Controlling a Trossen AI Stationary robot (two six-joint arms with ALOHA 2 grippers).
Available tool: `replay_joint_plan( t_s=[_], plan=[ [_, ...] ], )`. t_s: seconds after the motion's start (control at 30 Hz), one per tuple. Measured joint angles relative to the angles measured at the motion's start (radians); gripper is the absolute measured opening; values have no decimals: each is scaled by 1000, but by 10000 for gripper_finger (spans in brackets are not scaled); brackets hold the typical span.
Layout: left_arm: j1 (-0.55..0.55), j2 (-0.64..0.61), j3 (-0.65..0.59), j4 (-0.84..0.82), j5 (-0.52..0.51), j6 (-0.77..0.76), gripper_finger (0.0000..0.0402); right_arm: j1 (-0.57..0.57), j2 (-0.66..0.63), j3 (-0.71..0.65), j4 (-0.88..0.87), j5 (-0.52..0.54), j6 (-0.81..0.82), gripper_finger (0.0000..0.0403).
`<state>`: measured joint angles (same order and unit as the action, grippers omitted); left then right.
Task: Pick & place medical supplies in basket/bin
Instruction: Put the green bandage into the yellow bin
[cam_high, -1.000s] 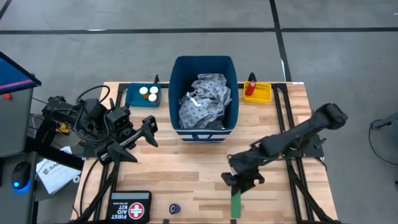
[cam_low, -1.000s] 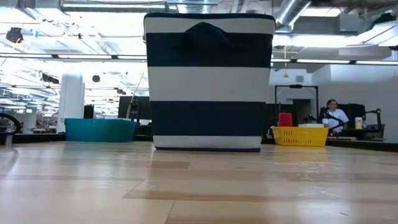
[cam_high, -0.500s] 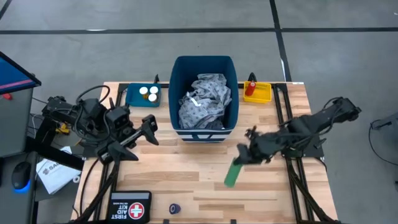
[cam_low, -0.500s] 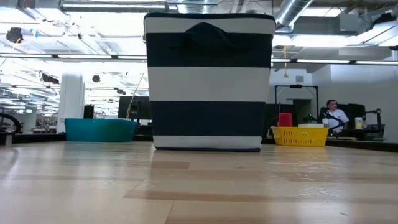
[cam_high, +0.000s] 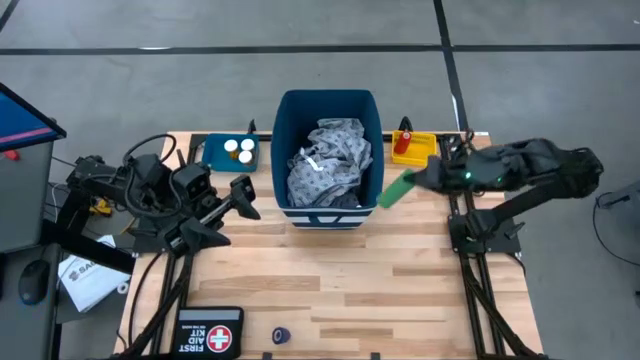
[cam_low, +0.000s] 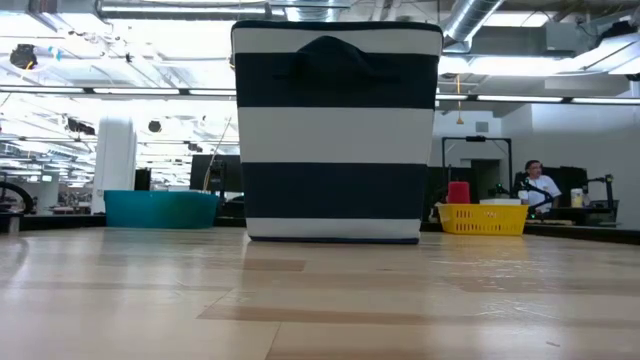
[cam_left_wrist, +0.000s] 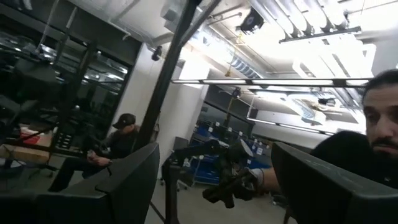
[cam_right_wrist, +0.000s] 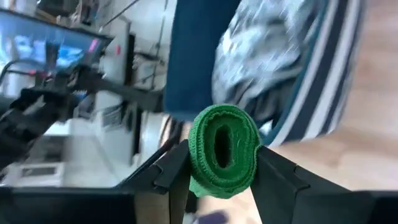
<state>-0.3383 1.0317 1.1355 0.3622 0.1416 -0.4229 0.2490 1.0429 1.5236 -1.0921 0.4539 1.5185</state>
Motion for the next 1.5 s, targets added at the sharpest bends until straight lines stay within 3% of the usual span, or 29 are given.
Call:
replay_joint_plan(
  t_s=[0.53, 0.77, 1.0, 1.1, 1.3, 1.5],
  plan=[
    [33, 0, 0, 0, -74, 0, 301, -471, 17, 92, -391, 46, -373, 141],
    [33, 0, 0, 1, -133, 7, 301, -681, 109, 91, -392, 102, -639, 141],
    [33, 9, 0, 9, -187, 8, 301, -866, 232, 50, -404, 190, -709, 141],
    [33, 19, 0, 7, -192, 5, 301, -940, 244, -21, -329, 193, -738, 141],
    [34, 44, 0, 21, -203, 1, 301, -1065, 204, -191, -32, 93, -828, 141],
    [60, 59, 0, 65, -205, -21, 301, -1127, 219, -328, 165, 71, -856, 141]
  ],
)
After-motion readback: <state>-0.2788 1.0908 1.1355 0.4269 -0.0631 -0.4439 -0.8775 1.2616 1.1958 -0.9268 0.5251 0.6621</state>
